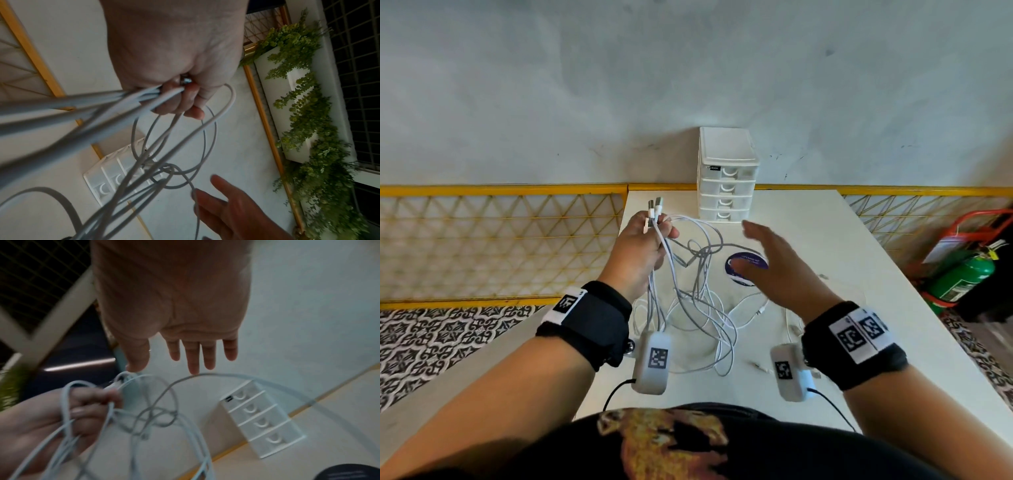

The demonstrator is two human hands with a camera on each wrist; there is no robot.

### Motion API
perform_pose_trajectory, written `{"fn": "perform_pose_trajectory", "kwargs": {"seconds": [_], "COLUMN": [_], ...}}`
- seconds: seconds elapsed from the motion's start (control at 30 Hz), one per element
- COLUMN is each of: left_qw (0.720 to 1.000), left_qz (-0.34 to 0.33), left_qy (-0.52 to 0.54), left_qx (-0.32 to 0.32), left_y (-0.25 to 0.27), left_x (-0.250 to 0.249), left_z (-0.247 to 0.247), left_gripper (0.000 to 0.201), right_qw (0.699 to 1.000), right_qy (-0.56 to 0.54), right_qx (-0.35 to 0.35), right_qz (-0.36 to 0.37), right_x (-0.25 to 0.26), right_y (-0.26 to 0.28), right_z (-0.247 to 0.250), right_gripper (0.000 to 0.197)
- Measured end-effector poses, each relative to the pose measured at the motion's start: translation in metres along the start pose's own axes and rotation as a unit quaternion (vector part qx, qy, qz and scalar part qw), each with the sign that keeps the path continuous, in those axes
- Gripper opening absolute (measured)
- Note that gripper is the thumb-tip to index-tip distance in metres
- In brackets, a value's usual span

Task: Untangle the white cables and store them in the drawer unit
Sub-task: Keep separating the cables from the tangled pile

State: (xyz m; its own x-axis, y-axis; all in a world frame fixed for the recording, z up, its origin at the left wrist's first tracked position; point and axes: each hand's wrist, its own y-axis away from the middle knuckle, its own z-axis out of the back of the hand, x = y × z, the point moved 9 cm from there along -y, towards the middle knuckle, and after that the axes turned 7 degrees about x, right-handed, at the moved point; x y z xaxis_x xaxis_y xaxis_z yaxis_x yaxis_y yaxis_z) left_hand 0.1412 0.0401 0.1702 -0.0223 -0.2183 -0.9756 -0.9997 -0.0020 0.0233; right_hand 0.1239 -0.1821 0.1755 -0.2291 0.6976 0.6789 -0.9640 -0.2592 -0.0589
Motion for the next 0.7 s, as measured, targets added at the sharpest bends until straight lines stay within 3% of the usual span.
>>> {"fn": "perform_pose_trajectory", "kwargs": {"seconds": [0.1, 0.17, 0.27, 0.33, 0.37, 0.43, 0.5, 0.53, 0.6, 0.7], "left_qw": [1.000, 1.000, 1.000, 0.999, 0.999, 0.999, 0.999, 0.998, 0.998, 0.996], "left_qz": [-0.007, -0.015, -0.021, -0.020, -0.017, -0.016, -0.018, -0.015, -0.010, -0.003], "left_qy": [0.003, -0.008, -0.013, 0.008, 0.015, 0.030, 0.048, 0.055, 0.060, 0.064], "left_qx": [0.018, 0.013, -0.012, -0.025, -0.030, -0.021, 0.001, 0.009, 0.022, 0.059], "left_y": [0.004, 0.006, 0.007, 0.007, 0.007, 0.007, 0.008, 0.008, 0.008, 0.009], "left_x": [-0.002, -0.007, -0.012, -0.011, -0.010, -0.010, -0.013, -0.014, -0.017, -0.020], "left_z": [-0.004, 0.000, 0.020, 0.034, 0.040, 0.042, 0.036, 0.032, 0.024, 0.005], "left_gripper": [0.014, 0.014, 0.009, 0.003, 0.007, 0.007, 0.005, 0.009, 0.013, 0.017], "right_qw": [0.990, 0.995, 0.986, 0.970, 0.971, 0.975, 0.972, 0.976, 0.991, 0.993], "right_qy": [0.141, 0.099, -0.073, -0.108, -0.082, 0.036, 0.117, 0.111, 0.014, -0.078], "right_qx": [0.027, -0.007, -0.146, -0.218, -0.215, -0.158, -0.124, -0.126, -0.100, 0.070], "right_qz": [-0.011, 0.004, 0.024, -0.018, -0.058, -0.151, -0.164, -0.138, -0.086, -0.051], "right_x": [0.017, 0.019, 0.007, -0.016, -0.029, -0.054, -0.057, -0.051, -0.032, 0.005], "right_y": [-0.010, -0.009, 0.004, 0.011, 0.008, 0.001, -0.001, -0.002, -0.004, -0.007], "right_z": [-0.021, -0.013, 0.031, 0.062, 0.069, 0.068, 0.059, 0.053, 0.030, -0.030], "right_gripper": [0.041, 0.008, 0.021, 0.021, 0.021, 0.023, 0.036, 0.035, 0.016, 0.046]}}
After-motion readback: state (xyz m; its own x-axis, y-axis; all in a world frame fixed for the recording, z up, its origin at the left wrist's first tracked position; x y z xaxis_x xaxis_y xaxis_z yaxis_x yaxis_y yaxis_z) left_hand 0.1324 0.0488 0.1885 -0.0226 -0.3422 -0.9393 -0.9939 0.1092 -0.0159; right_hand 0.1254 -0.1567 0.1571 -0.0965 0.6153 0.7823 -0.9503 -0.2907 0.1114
